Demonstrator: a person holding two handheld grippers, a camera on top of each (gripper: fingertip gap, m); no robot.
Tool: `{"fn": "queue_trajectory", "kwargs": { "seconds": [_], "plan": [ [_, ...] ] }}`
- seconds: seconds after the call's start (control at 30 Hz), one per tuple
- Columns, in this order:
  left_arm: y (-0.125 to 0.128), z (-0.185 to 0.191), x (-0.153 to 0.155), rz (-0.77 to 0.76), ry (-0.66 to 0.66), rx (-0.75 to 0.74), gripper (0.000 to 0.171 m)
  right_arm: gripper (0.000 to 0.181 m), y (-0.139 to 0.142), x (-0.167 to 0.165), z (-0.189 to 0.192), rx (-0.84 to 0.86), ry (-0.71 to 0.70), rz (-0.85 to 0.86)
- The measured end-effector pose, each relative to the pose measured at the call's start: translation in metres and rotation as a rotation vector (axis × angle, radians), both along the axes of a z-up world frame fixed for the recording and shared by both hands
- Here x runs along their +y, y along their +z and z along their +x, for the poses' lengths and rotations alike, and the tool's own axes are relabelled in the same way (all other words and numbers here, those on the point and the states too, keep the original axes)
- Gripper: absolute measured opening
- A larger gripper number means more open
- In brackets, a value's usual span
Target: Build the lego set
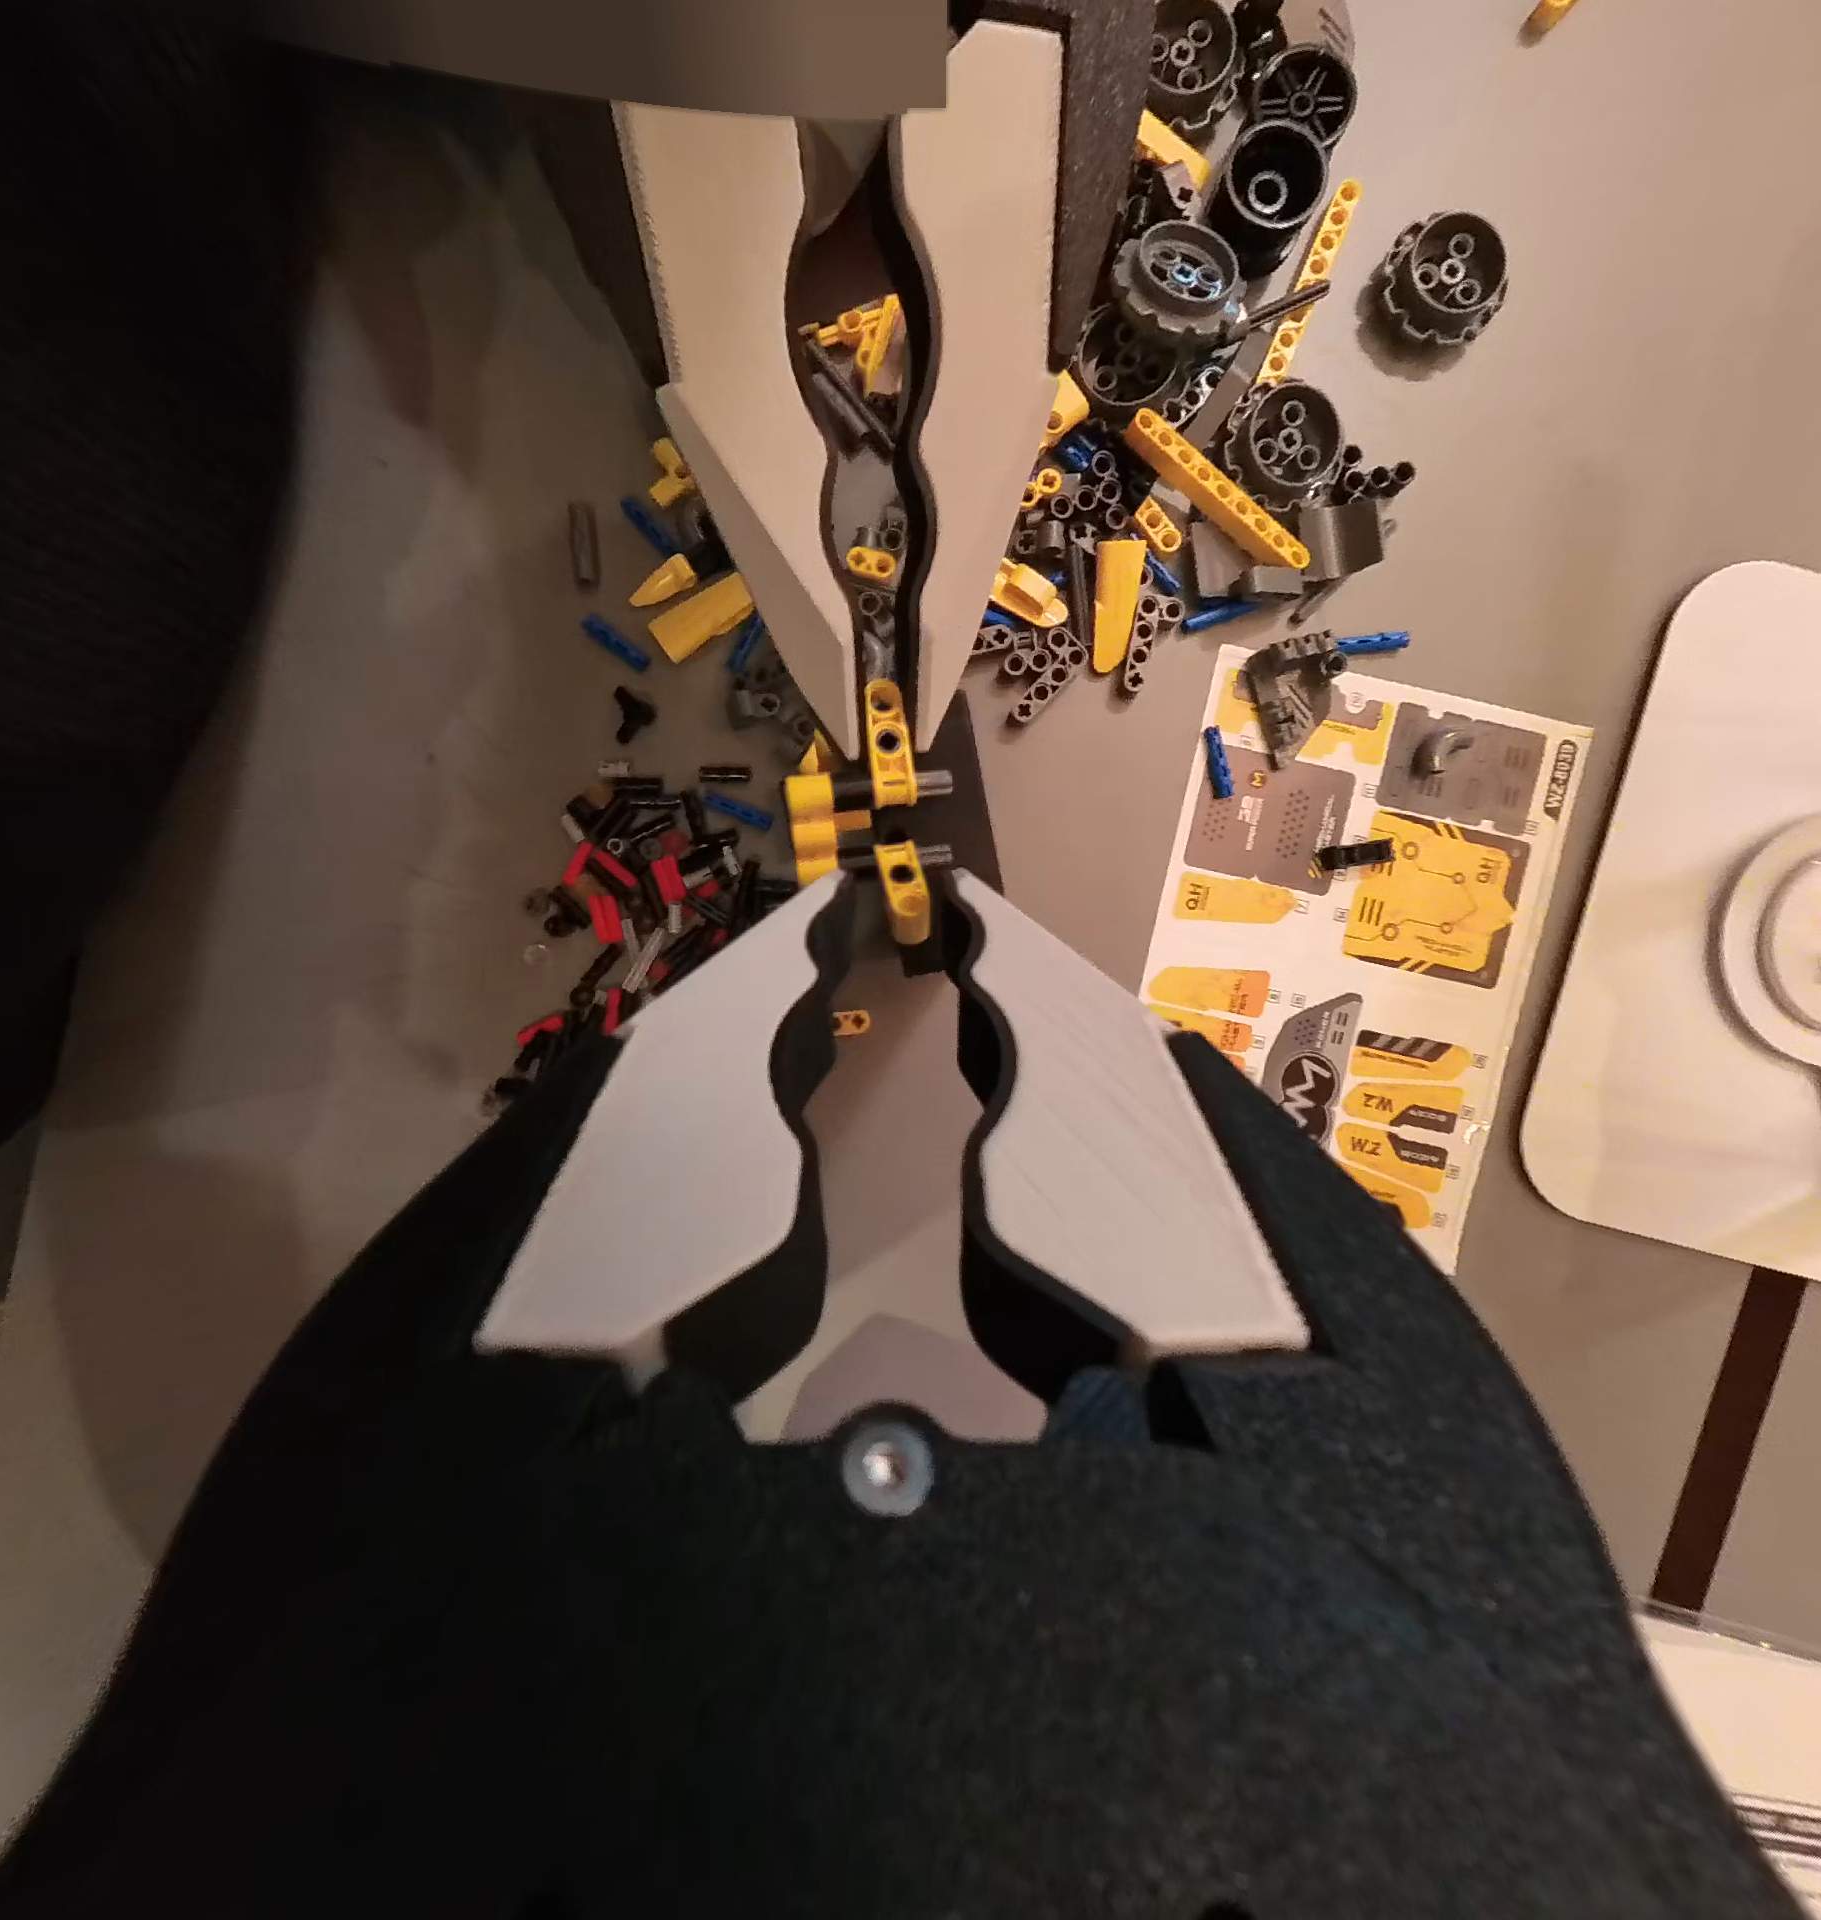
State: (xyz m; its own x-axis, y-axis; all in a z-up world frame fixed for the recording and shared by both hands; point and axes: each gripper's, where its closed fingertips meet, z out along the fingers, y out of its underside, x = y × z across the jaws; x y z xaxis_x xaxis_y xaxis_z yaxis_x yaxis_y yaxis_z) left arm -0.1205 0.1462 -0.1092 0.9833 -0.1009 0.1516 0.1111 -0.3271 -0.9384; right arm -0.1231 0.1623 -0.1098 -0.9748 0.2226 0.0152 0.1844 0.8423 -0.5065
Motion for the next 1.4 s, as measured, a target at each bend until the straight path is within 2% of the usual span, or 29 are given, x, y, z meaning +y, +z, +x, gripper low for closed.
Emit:
{"fn": "queue_trajectory", "kwargs": {
  "seconds": [0.23, 0.8, 0.97, 1.17, 1.4],
  "plan": [
    [0.000, 0.000, 0.000, -0.001, -0.002, 0.002, 0.007, 0.009, -0.004, 0.006, 0.000, 0.035, -0.009, -0.008],
    [0.000, -0.003, 0.002, -0.055, 0.006, -0.015, 0.007, 0.009, -0.005, 0.008, -0.002, 0.093, -0.226, -0.353],
    [0.000, -0.006, -0.002, -0.071, 0.000, -0.030, 0.007, 0.009, -0.005, 0.004, -0.004, 0.099, -0.254, -0.442],
    [0.002, -0.007, -0.009, -0.086, -0.047, 0.040, 0.007, 0.009, -0.005, -0.003, -0.004, 0.139, -0.275, -0.521],
    [0.010, -0.009, -0.012, -0.058, -0.065, -0.006, 0.007, 0.009, 0.003, -0.007, -0.006, 0.171, -0.283, -0.651]
  ]
}}
